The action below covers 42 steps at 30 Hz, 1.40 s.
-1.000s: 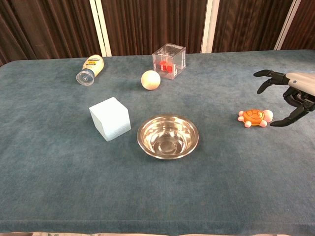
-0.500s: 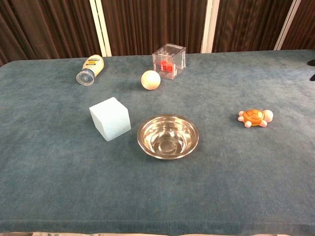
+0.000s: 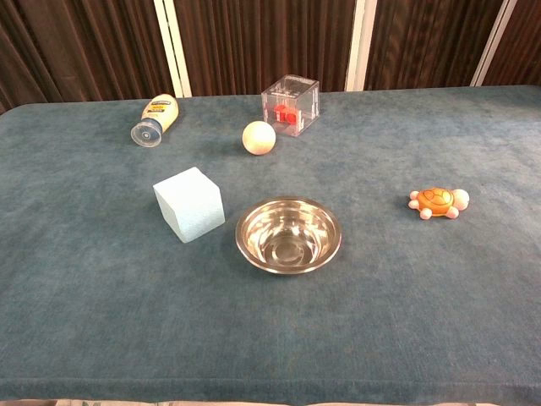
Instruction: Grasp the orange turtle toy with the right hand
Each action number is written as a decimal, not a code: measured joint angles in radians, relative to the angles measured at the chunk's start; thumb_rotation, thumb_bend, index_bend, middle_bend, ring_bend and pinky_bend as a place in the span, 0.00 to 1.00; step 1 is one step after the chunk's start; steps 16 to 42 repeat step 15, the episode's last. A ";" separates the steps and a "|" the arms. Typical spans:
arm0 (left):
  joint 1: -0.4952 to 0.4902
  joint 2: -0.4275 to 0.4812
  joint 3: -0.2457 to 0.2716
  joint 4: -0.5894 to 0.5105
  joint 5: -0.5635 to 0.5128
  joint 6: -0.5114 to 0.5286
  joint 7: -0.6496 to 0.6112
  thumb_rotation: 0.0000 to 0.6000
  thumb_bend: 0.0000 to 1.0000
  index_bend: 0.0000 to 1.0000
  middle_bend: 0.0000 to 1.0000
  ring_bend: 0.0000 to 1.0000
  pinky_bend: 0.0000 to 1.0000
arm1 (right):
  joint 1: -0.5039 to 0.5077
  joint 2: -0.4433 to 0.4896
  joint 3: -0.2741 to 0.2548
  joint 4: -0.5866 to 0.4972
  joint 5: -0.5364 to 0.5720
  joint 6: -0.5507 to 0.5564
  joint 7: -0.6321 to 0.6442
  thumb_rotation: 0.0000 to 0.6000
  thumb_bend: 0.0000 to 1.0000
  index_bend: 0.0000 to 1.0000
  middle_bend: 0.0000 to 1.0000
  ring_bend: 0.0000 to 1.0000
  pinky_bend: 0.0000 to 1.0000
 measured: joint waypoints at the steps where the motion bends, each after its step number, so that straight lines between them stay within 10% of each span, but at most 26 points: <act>1: 0.000 0.001 0.001 -0.001 0.002 0.000 0.000 1.00 0.35 0.13 0.14 0.14 0.37 | -0.001 -0.004 0.001 0.000 -0.003 -0.005 -0.004 1.00 0.00 0.08 0.18 0.16 0.37; 42: -0.002 0.003 0.007 -0.007 0.007 -0.005 0.007 1.00 0.35 0.13 0.13 0.14 0.37 | -0.018 -0.011 0.019 0.013 -0.029 0.011 0.026 1.00 0.00 0.06 0.17 0.15 0.37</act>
